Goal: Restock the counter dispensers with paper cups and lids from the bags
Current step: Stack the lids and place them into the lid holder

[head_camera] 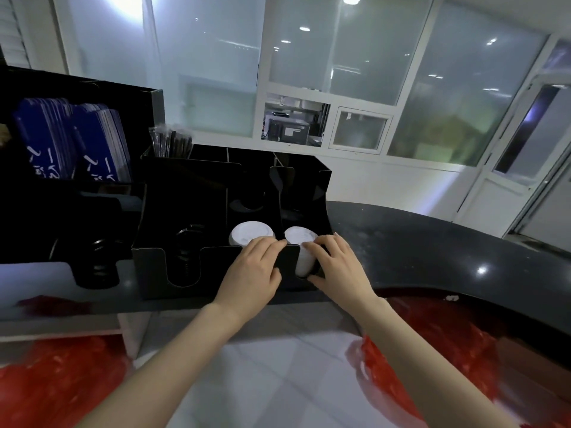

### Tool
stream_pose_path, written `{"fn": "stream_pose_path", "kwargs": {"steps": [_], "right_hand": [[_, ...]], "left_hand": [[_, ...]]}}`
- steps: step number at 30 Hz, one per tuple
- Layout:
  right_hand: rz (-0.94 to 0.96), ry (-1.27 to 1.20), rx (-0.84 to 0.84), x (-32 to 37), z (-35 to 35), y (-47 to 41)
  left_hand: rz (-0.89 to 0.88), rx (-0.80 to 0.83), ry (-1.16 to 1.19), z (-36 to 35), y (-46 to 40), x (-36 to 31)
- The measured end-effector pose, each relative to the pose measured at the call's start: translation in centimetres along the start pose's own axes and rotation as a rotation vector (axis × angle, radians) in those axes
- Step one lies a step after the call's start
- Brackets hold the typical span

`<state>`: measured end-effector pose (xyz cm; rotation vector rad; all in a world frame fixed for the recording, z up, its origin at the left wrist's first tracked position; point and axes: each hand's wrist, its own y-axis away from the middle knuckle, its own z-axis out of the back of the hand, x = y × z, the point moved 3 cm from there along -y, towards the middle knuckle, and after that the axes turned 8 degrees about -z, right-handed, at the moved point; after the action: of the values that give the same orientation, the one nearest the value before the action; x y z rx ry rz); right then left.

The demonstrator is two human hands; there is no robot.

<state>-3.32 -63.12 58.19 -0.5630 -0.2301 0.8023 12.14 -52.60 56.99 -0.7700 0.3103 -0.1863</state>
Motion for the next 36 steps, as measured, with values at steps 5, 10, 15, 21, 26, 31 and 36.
{"fn": "stream_pose_path", "kwargs": {"steps": [5, 10, 15, 21, 26, 31, 36], "right_hand": [[-0.029, -0.045, -0.094, 0.5, 0.4, 0.8], [-0.288, -0.303, -0.042, 3.0, -0.6, 8.7], [-0.571, -0.299, 0.594, 5.2, -5.2, 21.3], [-0.903, -0.306, 0.820, 7.8, -5.7, 29.1], [-1.052, -0.363, 0.751, 9.7, -6.0, 31.3], [-1.133, -0.536, 0.520, 11.2, -4.8, 31.8], [-1.019, -0.774, 0.295, 12.5, -1.8, 29.7]], "left_hand": [[-0.026, -0.008, 0.046, 1.3, 0.4, -0.6], [0.108, -0.033, 0.330, 0.5, 8.0, -0.4], [0.534, 0.245, 0.613, -4.5, 20.1, -1.2], [0.699, 0.595, 0.700, -8.4, 26.7, -5.0], [0.618, 0.687, 0.581, -9.2, 27.7, -7.6], [0.740, 0.472, 0.652, -7.4, 27.7, -7.8], [0.816, 0.293, 0.758, -3.7, 26.5, -7.8]]}}
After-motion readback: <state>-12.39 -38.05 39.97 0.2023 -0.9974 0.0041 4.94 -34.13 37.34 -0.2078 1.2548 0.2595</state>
